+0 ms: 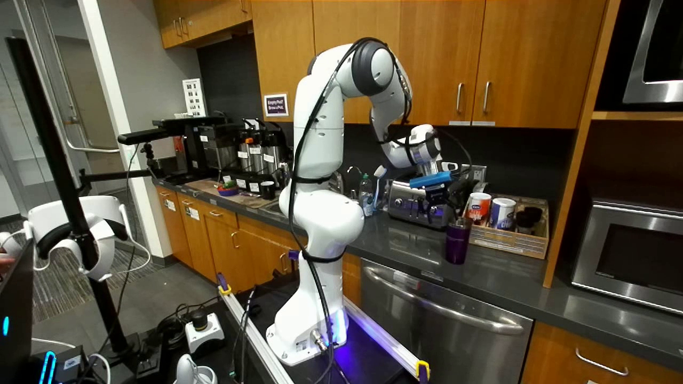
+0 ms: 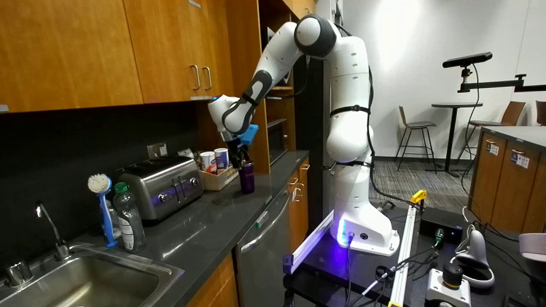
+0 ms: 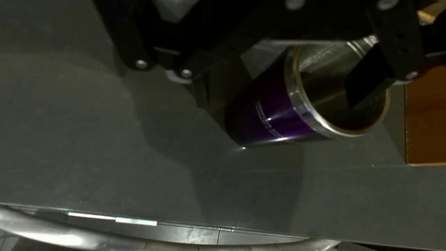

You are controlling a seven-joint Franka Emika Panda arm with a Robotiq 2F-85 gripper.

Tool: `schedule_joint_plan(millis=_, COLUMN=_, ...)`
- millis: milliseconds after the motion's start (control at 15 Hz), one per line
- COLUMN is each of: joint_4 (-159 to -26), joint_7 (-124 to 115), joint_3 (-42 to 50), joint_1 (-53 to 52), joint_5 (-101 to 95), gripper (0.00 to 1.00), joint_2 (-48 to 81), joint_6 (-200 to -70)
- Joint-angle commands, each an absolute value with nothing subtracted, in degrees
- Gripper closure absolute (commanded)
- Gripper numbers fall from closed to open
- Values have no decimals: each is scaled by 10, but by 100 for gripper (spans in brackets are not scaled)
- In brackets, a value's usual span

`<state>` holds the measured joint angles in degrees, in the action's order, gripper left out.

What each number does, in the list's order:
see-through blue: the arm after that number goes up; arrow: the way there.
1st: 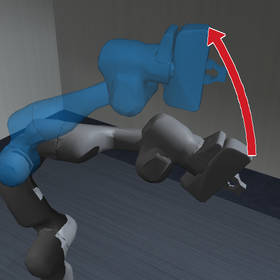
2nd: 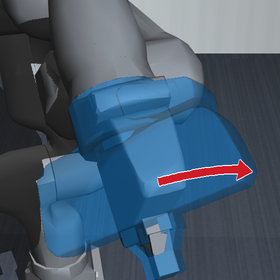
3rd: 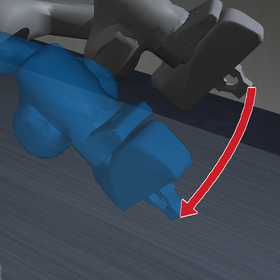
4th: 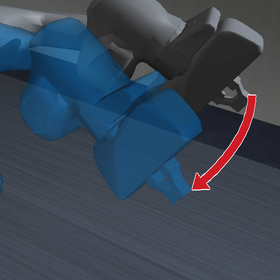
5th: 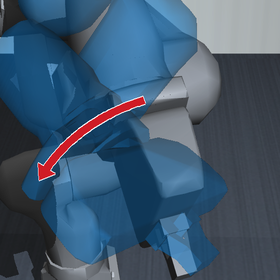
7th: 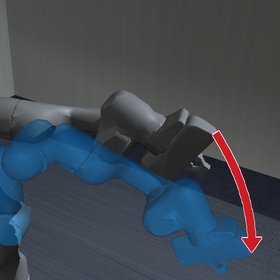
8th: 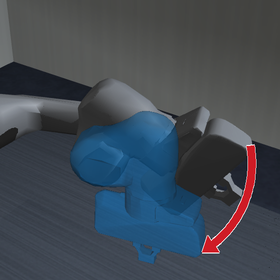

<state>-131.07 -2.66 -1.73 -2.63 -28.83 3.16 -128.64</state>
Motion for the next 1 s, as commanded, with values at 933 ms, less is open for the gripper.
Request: schedule_joint_plan(millis=933, joint_4=-1326, joint_7=16, joint_3=-14, joint_1=-23, joint_5=-278, gripper=0, joint_2=35, joint_6=-1371)
